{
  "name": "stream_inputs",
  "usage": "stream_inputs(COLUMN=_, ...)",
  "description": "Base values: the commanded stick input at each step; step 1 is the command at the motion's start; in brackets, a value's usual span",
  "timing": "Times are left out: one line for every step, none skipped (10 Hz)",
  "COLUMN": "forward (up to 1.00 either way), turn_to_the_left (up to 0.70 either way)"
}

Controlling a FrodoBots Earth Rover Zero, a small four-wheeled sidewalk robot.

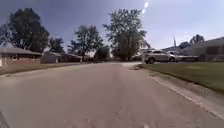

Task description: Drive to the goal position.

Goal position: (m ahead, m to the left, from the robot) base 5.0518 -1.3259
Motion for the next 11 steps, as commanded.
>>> stream_inputs(forward=0.70, turn_to_the_left=0.00)
stream_inputs(forward=0.70, turn_to_the_left=0.00)
stream_inputs(forward=0.70, turn_to_the_left=0.00)
stream_inputs(forward=0.70, turn_to_the_left=0.00)
stream_inputs(forward=0.70, turn_to_the_left=0.00)
stream_inputs(forward=0.70, turn_to_the_left=0.00)
stream_inputs(forward=0.70, turn_to_the_left=0.00)
stream_inputs(forward=0.70, turn_to_the_left=0.00)
stream_inputs(forward=0.70, turn_to_the_left=0.00)
stream_inputs(forward=0.70, turn_to_the_left=0.00)
stream_inputs(forward=0.70, turn_to_the_left=0.00)
